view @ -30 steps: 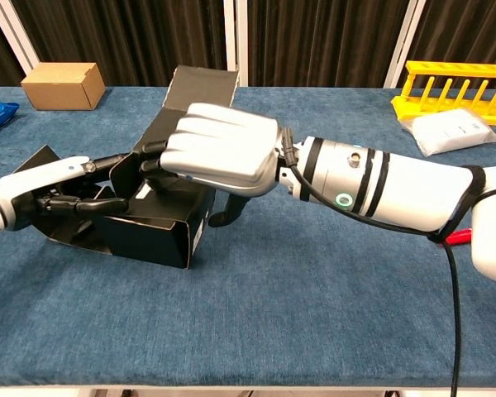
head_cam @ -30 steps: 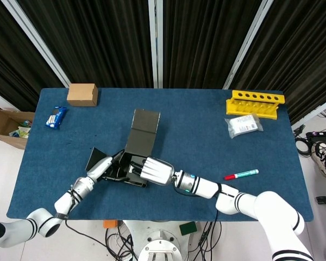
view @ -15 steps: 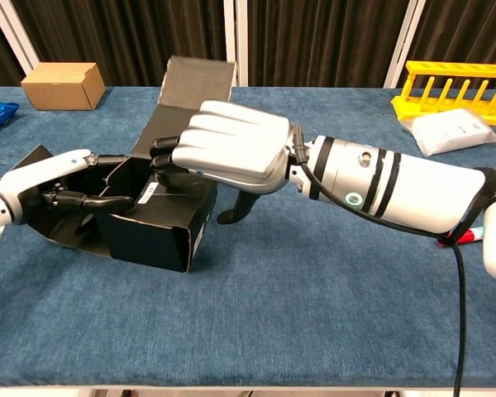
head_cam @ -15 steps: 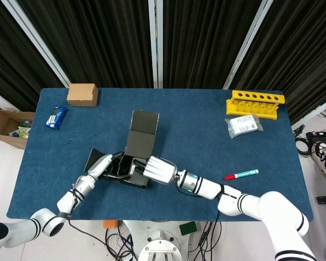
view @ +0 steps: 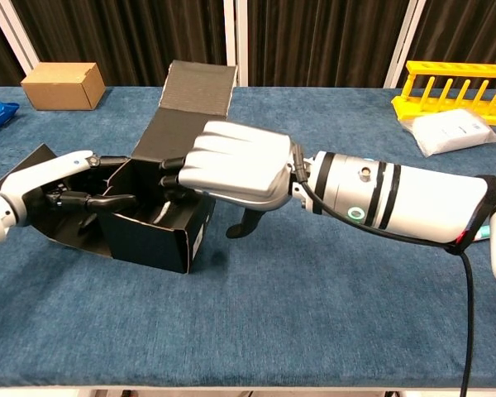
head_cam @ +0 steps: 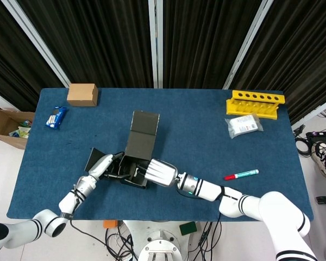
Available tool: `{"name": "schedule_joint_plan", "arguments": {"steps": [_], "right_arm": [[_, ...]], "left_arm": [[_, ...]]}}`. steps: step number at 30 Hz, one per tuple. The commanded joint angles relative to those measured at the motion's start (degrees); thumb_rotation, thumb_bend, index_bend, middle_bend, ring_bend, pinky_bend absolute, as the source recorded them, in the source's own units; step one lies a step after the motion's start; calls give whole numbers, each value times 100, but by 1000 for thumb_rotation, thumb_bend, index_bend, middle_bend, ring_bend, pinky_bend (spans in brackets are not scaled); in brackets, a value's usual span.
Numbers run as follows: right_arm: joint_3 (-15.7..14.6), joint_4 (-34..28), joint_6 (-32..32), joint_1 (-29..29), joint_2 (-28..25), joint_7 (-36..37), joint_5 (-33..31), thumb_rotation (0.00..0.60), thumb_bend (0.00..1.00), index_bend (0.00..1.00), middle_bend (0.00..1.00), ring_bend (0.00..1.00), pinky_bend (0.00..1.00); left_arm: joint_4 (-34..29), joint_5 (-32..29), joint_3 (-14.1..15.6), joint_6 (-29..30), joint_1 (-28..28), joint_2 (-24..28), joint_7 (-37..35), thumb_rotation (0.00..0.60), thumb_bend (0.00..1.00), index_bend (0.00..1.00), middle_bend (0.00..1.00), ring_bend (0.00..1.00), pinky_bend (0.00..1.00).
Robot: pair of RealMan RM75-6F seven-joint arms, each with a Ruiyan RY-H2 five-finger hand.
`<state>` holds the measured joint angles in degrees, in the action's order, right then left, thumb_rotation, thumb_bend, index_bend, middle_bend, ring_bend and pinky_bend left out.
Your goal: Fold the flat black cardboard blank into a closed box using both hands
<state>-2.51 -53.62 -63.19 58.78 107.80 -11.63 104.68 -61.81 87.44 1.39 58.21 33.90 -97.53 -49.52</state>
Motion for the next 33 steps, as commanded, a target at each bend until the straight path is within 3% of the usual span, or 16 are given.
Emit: {"name": "schedule_joint_plan", "arguments": {"steps": [1, 6, 17, 20, 25, 30, 33], "right_arm": [[7, -121, 83, 28, -76, -52, -8, 600, 159, 502, 362, 738, 1000], [10, -305, 301, 111, -211, -138, -17, 600, 234, 615, 455, 745, 1000], [73, -554, 720, 344, -427, -206, -45, 600, 453, 970, 721, 756, 1000], [135, -620, 803, 395, -477, -149, -107, 600, 488, 1000, 799, 759, 1000], [217, -727, 843, 451, -578, -132, -156, 600, 607, 1000, 926, 776, 1000], [233, -757, 765, 436, -638, -139, -151, 600, 613, 1000, 945, 776, 1000], [221, -756, 742, 422, -674, -202, -136, 600, 541, 1000, 922, 772, 1000]], "left_arm": [[-30, -55, -40, -19, -14, -13, -3, 364, 41, 400, 368, 599, 780], [-90, -122, -99, -44, -30, -16, 8, 367, 41, 427, 385, 618, 783], [-310, -246, -211, -116, -62, 28, -114, 379, 44, 484, 431, 656, 793], [-377, -248, -218, -132, -65, 51, -77, 409, 54, 500, 447, 659, 794], [-453, -273, -242, -144, -75, 78, 8, 409, 58, 509, 451, 660, 799], [-505, -292, -269, -165, -76, 108, 61, 412, 58, 503, 448, 660, 801], [-511, -295, -286, -154, -80, 107, 114, 408, 58, 500, 447, 659, 801]]}}
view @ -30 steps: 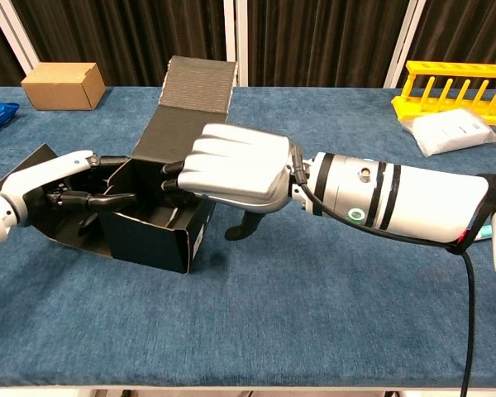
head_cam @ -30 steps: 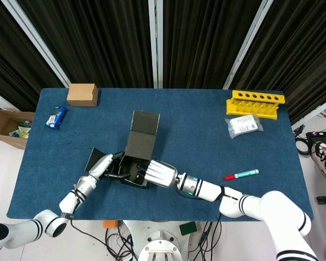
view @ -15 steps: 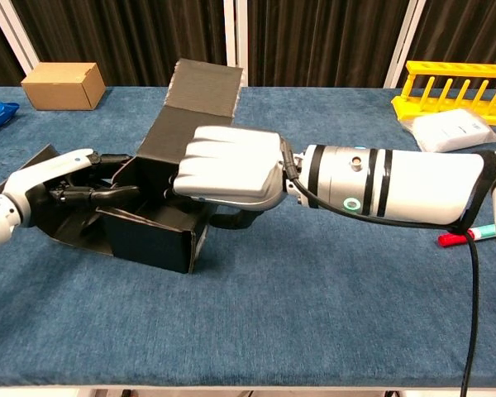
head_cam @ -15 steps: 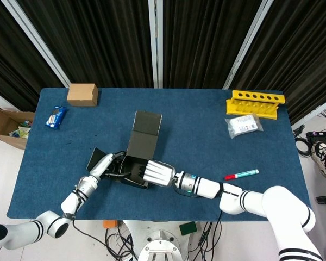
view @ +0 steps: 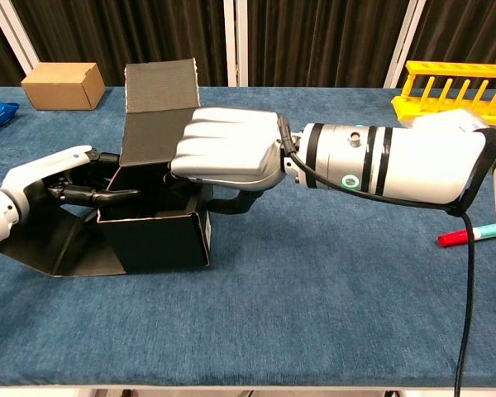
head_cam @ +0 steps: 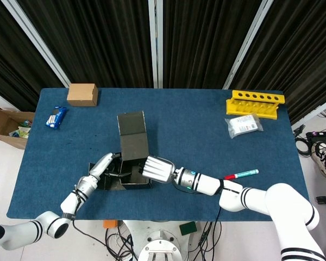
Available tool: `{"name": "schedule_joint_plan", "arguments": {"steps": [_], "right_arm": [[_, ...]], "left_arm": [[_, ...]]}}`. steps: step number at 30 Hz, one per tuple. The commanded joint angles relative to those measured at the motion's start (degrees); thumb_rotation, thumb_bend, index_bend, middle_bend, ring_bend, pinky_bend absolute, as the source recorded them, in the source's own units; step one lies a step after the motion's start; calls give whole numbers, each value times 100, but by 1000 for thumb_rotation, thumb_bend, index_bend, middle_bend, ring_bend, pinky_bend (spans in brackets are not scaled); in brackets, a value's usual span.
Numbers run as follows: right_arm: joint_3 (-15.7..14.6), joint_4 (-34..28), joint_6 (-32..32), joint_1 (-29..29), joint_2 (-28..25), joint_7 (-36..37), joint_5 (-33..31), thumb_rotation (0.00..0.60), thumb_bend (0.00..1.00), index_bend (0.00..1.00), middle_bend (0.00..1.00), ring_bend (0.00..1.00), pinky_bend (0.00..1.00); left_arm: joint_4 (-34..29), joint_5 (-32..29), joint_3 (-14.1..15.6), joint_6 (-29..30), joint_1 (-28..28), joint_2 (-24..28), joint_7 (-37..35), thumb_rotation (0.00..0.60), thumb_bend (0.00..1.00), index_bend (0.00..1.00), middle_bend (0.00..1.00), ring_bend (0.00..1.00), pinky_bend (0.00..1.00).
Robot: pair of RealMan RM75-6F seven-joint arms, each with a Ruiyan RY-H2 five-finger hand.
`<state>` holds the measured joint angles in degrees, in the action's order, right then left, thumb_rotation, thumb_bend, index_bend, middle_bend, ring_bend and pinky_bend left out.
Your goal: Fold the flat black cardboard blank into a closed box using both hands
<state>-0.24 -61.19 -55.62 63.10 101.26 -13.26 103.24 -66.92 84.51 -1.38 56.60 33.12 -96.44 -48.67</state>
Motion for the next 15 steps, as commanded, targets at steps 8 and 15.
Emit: {"name": "schedule_joint_plan", "arguments": {"steps": [8, 15], "right_arm": [[-31, 17, -174, -138, -22, -172, 7, 600, 192, 573, 448, 762, 1000], [-41, 125, -350, -303, 44, -72, -57, 600, 86, 181, 136, 736, 1000]], "left_arm": [[39, -74, -82, 18, -14, -59, 267, 415, 58, 478, 439, 657, 801], [14, -113, -138, 71, -37, -64, 501, 412, 57, 412, 400, 650, 800]]}}
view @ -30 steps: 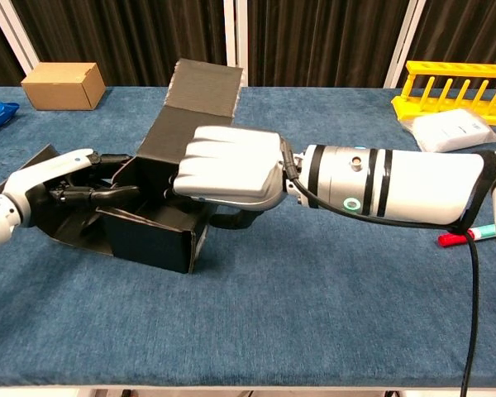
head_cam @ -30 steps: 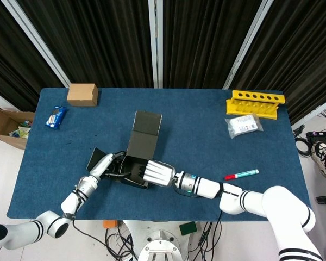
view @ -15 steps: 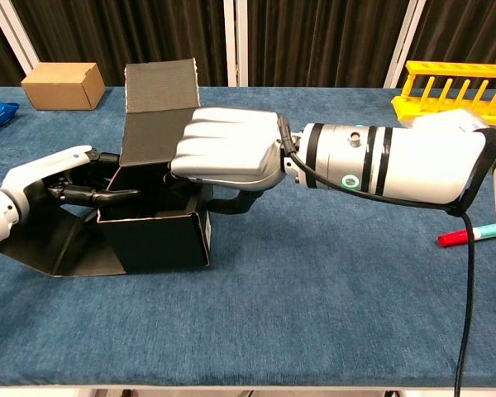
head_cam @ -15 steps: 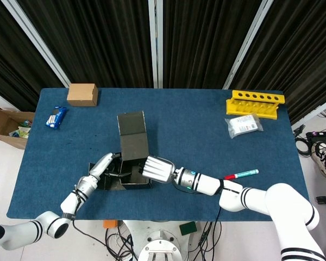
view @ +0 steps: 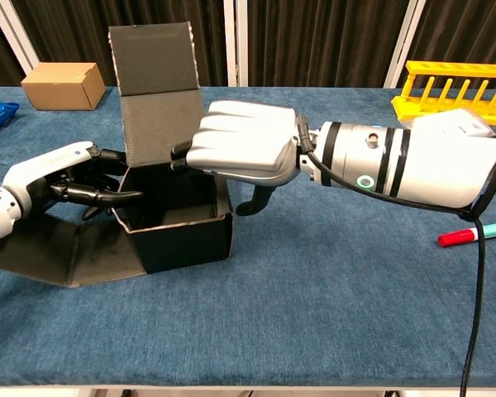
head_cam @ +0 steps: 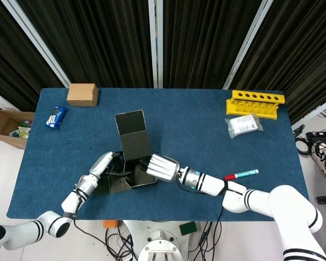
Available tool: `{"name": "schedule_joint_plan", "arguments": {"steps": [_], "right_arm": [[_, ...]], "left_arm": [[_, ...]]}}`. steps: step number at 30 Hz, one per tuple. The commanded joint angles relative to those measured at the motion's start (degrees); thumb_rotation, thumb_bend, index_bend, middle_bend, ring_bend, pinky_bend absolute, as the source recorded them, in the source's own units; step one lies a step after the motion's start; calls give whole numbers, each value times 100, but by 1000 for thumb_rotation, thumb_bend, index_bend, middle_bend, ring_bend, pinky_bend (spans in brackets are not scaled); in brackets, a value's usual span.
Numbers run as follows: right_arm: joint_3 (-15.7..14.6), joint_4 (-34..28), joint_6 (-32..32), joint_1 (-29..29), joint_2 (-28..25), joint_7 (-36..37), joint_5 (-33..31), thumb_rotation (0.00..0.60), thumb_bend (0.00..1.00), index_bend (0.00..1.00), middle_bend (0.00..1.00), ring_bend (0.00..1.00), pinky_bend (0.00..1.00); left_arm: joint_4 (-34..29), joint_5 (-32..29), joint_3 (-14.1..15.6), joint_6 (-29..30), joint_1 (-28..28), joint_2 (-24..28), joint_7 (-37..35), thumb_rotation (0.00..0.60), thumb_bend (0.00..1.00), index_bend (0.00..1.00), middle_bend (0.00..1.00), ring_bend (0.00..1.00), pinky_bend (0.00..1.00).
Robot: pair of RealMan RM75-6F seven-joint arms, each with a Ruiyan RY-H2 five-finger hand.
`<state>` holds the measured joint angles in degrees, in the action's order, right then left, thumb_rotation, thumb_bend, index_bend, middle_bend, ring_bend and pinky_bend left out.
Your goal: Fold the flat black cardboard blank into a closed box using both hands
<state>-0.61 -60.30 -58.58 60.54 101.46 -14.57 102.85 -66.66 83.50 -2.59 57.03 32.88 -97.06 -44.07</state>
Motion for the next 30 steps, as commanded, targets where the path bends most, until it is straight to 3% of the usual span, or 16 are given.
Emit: {"name": "schedule_joint_plan", "arguments": {"steps": [1, 4, 6, 8, 12, 18, 23, 30], "right_arm": [[-5, 44, -79, -63, 27, 84, -22, 600, 85, 145, 117, 733, 1000], [25, 42, -183, -146, 13, 175, -80, 600, 84, 83, 83, 727, 1000], [65, -33, -299, -253, -32, 286, -170, 600, 84, 68, 76, 727, 1000], [112, -181, -429, -436, -108, 434, -343, 600, 84, 62, 72, 727, 1000], [171, -701, -482, -896, -341, 831, -907, 600, 66, 62, 88, 726, 1000], [289, -1819, 2, -1462, -774, 1822, -2081, 600, 6, 61, 120, 726, 1000], [524, -2513, 1068, -1471, -1004, 3118, -2984, 600, 0, 7, 90, 726, 1000], [887, -2442, 2032, -1239, -718, 4006, -3468, 600, 0, 0, 57, 720, 1000]], "left_arm": [[-21, -12, -23, 44, -20, 0, 67, 411, 56, 390, 383, 647, 799], [-69, -16, -35, 100, -48, 36, 183, 407, 54, 306, 307, 604, 785], [-119, -5, -34, 160, -78, 76, 250, 404, 54, 261, 255, 516, 764], [-170, 10, -30, 250, -125, 125, 342, 375, 53, 234, 218, 367, 723], [-287, 42, 15, 421, -239, 255, 551, 320, 53, 216, 163, 247, 614], [-531, 80, 37, 767, -449, 476, 759, 282, 52, 207, 149, 219, 541], [-810, 145, -19, 1166, -622, 645, 881, 265, 52, 206, 149, 219, 541], [-1112, 228, -91, 1556, -787, 771, 891, 260, 51, 206, 149, 219, 541]]}}
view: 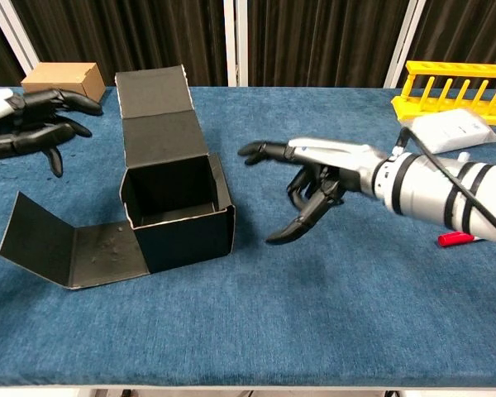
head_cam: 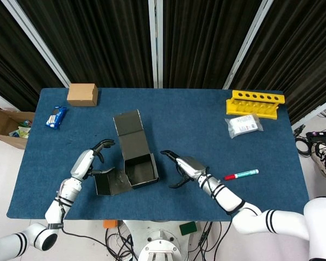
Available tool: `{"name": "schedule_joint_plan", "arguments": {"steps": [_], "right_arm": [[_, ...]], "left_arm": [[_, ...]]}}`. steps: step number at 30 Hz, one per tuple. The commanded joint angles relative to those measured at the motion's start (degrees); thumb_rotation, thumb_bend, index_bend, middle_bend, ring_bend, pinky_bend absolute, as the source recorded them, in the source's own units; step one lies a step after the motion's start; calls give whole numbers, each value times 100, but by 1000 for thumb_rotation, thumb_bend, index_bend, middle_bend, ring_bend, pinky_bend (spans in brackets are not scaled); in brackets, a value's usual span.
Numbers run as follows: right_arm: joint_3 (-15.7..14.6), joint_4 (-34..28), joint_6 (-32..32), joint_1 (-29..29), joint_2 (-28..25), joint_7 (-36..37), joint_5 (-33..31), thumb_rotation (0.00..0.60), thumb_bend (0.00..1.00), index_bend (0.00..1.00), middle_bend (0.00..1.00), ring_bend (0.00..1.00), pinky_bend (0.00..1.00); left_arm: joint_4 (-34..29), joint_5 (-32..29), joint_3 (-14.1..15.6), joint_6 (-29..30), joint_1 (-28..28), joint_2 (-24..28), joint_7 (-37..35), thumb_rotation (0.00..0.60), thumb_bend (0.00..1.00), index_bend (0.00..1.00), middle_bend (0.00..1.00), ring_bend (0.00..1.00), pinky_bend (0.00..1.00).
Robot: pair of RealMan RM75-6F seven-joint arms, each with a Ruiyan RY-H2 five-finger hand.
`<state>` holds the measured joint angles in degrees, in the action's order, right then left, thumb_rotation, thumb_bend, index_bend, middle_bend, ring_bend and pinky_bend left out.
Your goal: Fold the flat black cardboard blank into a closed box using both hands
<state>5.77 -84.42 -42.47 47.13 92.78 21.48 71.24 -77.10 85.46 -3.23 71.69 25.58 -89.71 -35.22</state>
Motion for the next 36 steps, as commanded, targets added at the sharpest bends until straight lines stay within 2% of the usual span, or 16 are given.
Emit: {"name": "schedule_joint_plan", "arguments": {"steps": [1, 10, 18, 25, 27, 30, 32, 35, 36], "right_arm": [[291, 23, 470, 122, 222, 450, -335, 600, 0, 0, 57, 720, 1000], [501, 512, 473, 233, 809, 99, -612, 600, 0, 0, 58, 720, 1000], [589, 796, 325, 203, 1019, -198, -675, 600, 0, 0, 56, 720, 1000], [713, 1090, 580, 399, 1303, -232, -623, 600, 0, 0, 59, 720, 1000], [711, 1177, 568, 399, 1452, -238, -622, 600, 0, 0, 68, 720, 1000], [792, 1379, 299, 327, 1781, -235, -651, 600, 0, 13, 138, 730, 1000], [938, 1601, -47, 254, 2112, -294, -772, 600, 20, 135, 250, 756, 1000], [1219, 1887, -468, 204, 2550, -488, -1053, 600, 170, 496, 485, 796, 1000], [1304, 1910, -492, 207, 2610, -516, -1140, 600, 176, 539, 509, 799, 1000]], "left_arm": [[-88, 40, -27, 116, -71, 47, 5, 260, 52, 206, 149, 219, 541], [-149, 42, -18, 239, -212, 137, -127, 259, 52, 206, 149, 219, 541], [-73, 62, -12, 252, -265, 140, -280, 261, 52, 206, 149, 219, 541], [-61, 56, -30, 292, -316, 144, -326, 260, 51, 206, 149, 219, 541], [-63, 54, -15, 305, -347, 152, -344, 258, 52, 206, 149, 219, 541], [-57, 74, 0, 384, -407, 146, -357, 261, 52, 206, 149, 219, 541], [-56, 73, -27, 513, -471, 115, -353, 270, 52, 213, 159, 224, 543], [42, 137, -140, 956, -606, -14, -203, 307, 52, 293, 239, 284, 570], [95, 186, -172, 1121, -646, -59, -112, 322, 53, 337, 276, 322, 598]]}}
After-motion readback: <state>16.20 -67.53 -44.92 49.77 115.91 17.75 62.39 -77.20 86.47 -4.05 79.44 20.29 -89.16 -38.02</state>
